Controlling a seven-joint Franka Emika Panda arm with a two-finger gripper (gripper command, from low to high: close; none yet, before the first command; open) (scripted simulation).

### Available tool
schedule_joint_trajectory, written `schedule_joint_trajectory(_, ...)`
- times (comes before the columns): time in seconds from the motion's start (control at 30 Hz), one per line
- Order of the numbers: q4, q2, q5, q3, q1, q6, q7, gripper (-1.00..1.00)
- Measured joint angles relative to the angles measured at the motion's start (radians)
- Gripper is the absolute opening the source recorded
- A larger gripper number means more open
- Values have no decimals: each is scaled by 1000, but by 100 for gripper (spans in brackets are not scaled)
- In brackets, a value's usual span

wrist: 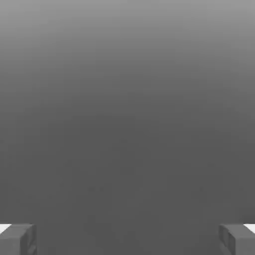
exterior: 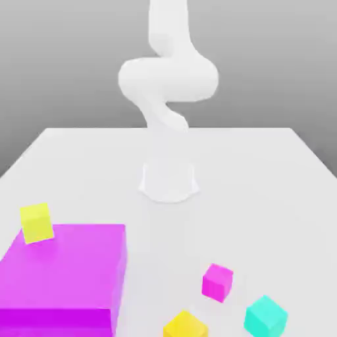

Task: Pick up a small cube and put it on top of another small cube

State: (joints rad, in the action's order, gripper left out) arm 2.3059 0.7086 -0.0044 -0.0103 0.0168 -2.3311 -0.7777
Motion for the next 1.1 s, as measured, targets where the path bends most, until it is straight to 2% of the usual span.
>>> schedule_joint_trajectory(0.9, 63, -986, -84, -122, 174, -336, 212, 0)
schedule_joint_trajectory(1.07, 34, -1168, -121, -87, 212, -464, 194, 0)
schedule_joint_trajectory(1.1, 30, -1187, -125, -82, 216, -479, 191, -100)
